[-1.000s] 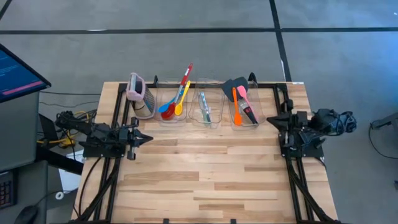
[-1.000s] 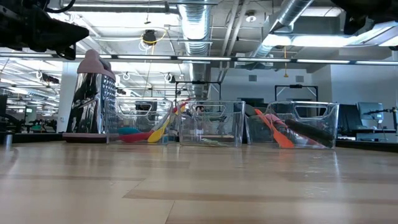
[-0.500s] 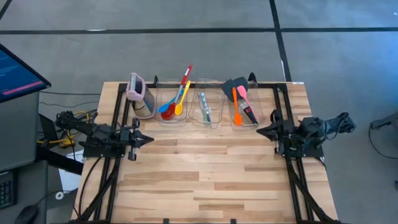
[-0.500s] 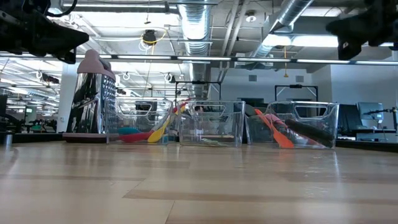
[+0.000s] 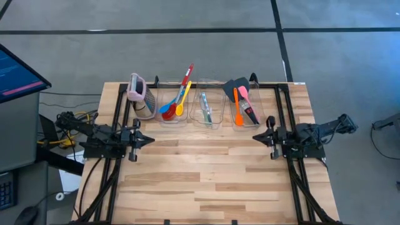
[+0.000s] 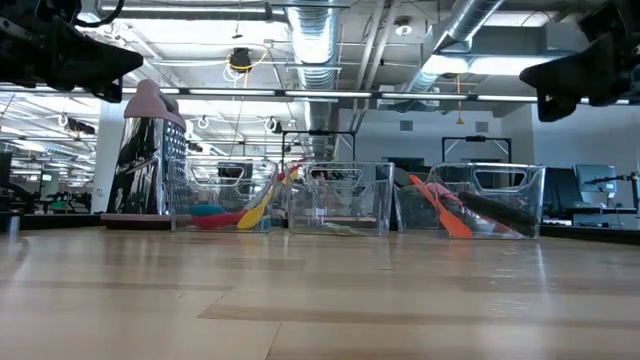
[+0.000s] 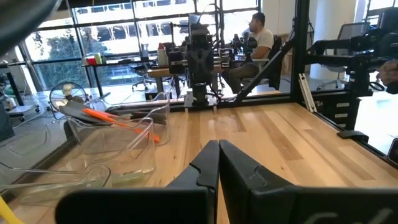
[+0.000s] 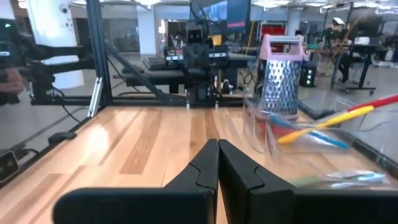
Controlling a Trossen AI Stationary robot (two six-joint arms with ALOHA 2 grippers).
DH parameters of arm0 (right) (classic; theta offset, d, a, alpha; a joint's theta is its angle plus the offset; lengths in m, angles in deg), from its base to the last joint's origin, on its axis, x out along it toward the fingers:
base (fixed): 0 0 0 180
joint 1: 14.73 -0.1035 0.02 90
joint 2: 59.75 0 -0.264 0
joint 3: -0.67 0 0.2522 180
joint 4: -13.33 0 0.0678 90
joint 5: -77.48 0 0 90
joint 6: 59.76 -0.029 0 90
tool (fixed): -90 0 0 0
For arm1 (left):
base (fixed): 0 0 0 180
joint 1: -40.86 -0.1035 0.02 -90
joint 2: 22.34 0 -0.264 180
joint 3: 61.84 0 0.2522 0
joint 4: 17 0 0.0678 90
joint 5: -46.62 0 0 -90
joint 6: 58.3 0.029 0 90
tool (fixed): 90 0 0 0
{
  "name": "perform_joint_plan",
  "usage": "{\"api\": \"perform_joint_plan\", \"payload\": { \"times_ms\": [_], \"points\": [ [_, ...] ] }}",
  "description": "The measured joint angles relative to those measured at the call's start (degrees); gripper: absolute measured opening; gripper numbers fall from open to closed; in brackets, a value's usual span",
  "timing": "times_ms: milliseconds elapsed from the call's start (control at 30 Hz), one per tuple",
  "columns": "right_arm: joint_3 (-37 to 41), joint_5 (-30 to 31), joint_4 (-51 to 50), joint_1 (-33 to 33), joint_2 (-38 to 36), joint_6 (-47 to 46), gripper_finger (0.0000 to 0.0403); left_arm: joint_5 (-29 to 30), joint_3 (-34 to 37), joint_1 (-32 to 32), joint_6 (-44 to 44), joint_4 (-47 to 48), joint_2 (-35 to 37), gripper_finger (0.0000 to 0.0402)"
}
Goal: Pick & Place Kitchen Items
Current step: Return to Home Position
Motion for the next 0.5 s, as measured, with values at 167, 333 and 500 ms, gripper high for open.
{"api": "perform_joint_plan", "payload": {
  "times_ms": [167,333,500],
  "points": [
    [0.5,-1.1,1.4,0.0,-0.1,4.0,0.0003,0.5,0.0,0.0,0.0,0.0,0.0,0.0002],
    [0.5,-1.1,1.3,0.2,0.0,1.8,0.0003,1.2,0.0,0.0,0.1,-0.1,-0.1,0.0002],
    [0.5,-1.1,1.3,0.2,0.0,0.8,0.0003,1.4,0.0,0.0,0.2,-0.2,-0.1,0.0002]
  ]
}}
